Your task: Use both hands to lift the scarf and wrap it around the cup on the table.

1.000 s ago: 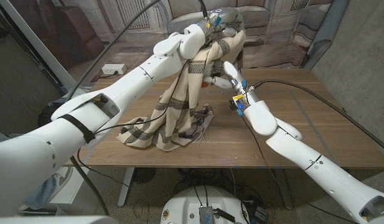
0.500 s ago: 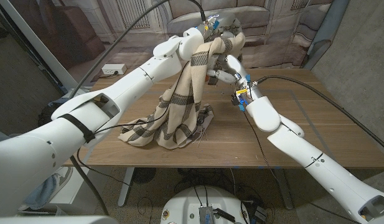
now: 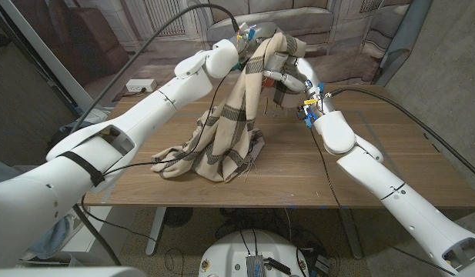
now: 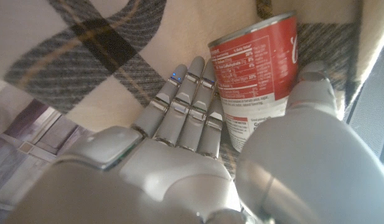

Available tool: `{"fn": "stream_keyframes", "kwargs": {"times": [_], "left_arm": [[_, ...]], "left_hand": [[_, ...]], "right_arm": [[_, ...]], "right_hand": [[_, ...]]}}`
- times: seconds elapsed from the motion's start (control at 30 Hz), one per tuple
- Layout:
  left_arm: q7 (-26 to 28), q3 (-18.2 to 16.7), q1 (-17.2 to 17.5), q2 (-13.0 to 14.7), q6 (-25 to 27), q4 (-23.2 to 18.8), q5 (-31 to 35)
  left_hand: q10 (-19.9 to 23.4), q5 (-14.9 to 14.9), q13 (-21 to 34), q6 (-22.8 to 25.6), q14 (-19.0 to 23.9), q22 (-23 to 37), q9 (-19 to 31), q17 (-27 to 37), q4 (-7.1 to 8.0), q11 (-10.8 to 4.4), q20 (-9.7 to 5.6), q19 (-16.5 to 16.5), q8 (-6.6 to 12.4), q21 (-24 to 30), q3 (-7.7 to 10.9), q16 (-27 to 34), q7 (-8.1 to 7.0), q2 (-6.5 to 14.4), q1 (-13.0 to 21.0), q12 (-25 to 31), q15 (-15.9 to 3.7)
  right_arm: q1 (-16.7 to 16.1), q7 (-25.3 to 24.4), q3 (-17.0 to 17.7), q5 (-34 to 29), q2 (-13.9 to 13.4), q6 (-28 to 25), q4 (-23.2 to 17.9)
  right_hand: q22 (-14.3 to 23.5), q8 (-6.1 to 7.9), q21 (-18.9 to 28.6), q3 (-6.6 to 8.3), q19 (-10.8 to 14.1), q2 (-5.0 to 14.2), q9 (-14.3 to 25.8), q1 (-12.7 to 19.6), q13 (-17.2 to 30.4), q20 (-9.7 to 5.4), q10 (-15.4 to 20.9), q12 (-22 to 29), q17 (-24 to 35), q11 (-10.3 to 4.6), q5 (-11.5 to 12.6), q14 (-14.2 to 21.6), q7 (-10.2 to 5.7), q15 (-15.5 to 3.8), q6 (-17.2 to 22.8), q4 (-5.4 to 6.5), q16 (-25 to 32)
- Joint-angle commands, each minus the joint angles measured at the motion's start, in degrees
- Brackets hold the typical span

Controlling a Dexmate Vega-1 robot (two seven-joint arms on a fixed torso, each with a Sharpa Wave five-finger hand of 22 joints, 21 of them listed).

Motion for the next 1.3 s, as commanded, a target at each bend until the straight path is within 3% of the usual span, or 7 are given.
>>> {"fn": "stream_keyframes", "kwargs": {"times": [0.03, 0.37, 0.7, 0.97, 1.1, 1.3], "left_arm": [[-3.6, -1.8, 2.6, 3.7, 2.2, -1.6, -5.9], [-4.6, -0.3, 3.5, 4.2, 1.6, -0.2, -7.2], [-2.6, 2.2, 2.6, -0.8, -2.6, 7.9, -8.9], [-1.9, 3.5, 2.3, -3.7, -5.5, 13.2, -10.9], [-1.9, 3.8, 2.3, -3.1, -6.2, 11.3, -10.4], [-3.9, 3.9, 4.3, 2.2, -6.6, 1.3, -7.2]], "left_hand": [[0.3, 0.3, 0.6, -0.6, -0.2, 0.1, 0.6, 0.3, 0.06, -0.20, 0.19, -0.3, 0.52, 0.0, 0.50, 0.0, 0.25, 0.6, 0.4, 0.1, -2.14], [-1.8, 0.3, 1.2, -2.0, -2.5, 0.1, 2.0, 0.5, 0.36, -0.18, 1.36, -2.7, 1.46, -0.4, 0.95, -0.6, 0.57, 1.0, 0.2, -0.6, -1.56], [-2.1, 0.3, 0.8, -2.0, -4.7, 0.1, 1.6, 0.6, 0.55, -0.21, 1.74, -6.6, 1.78, -1.6, 1.27, -1.1, 0.47, 0.9, -0.1, -0.9, -1.15], [-1.6, 0.3, -0.1, -1.7, -6.9, 0.1, 0.9, 0.4, 0.77, -0.15, 3.31, -11.5, 2.10, -3.1, 1.64, -1.7, 0.48, 0.9, -0.4, -1.1, -1.22], [-1.6, 0.3, -0.3, -1.6, -7.5, 0.1, 0.8, 0.3, 0.87, -0.10, 3.86, -13.3, 2.24, -3.7, 1.80, -1.8, 0.58, 0.9, -0.5, -1.1, -0.97], [0.3, 0.3, 0.2, -1.1, -5.5, 0.1, 0.2, -0.1, 0.66, -0.20, 3.55, -12.8, 2.61, -3.4, 2.48, -0.9, 1.15, 1.0, -0.1, 0.0, -1.42]], "right_arm": [[-0.2, 0.5, 2.1, 4.9, -0.1, 0.0, 0.2], [2.5, 4.1, 1.7, 10.4, 0.8, 1.3, 0.9], [5.0, 10.3, 1.5, 19.7, 0.9, 1.3, -0.9], [5.4, 12.5, 2.2, 25.2, 0.5, 1.0, -1.9], [5.3, 11.2, 2.4, 24.5, 0.2, 0.6, -1.9], [5.3, 7.0, 3.2, 20.1, -0.6, -0.1, -1.6]], "right_hand": [[0.2, 0.27, 0.5, 4.08, 0.4, 14.38, 0.2, 14.0, 0.1, -6.38, 8.0, 0.6, 0.1, -7.22, 0.2, 1.0, -6.69, -5.14, 7.4, 3.88, 0.3], [0.2, 0.26, 0.9, 4.18, 1.2, 14.44, 0.2, 14.0, 0.0, -6.56, 8.5, 0.6, 0.1, -7.22, 0.1, 1.5, -6.58, -5.25, 7.7, 3.91, 0.2], [0.3, 0.33, 1.8, 4.40, 3.4, 14.52, 0.3, 14.3, 0.0, -6.87, 9.4, 0.7, 0.2, -7.15, 0.1, 3.4, -6.50, -5.47, 8.6, 3.78, 0.6], [0.4, 0.33, 1.9, 4.52, 3.7, 14.57, 0.4, 14.5, 0.1, -6.96, 9.9, 0.9, 0.2, -7.18, 0.1, 4.2, -6.45, -5.61, 8.9, 3.71, 0.7], [0.4, 0.31, 2.1, 4.53, 3.9, 14.52, 0.4, 14.5, 0.1, -7.00, 10.0, 0.9, 0.2, -7.20, 0.1, 4.5, -6.42, -5.52, 9.0, 3.71, 0.7], [0.4, 0.29, 2.1, 4.58, 4.0, 14.49, 0.4, 14.5, 0.1, -7.02, 10.2, 0.9, 0.2, -7.21, 0.1, 4.8, -6.42, -5.55, 9.2, 3.68, 0.7]]}}
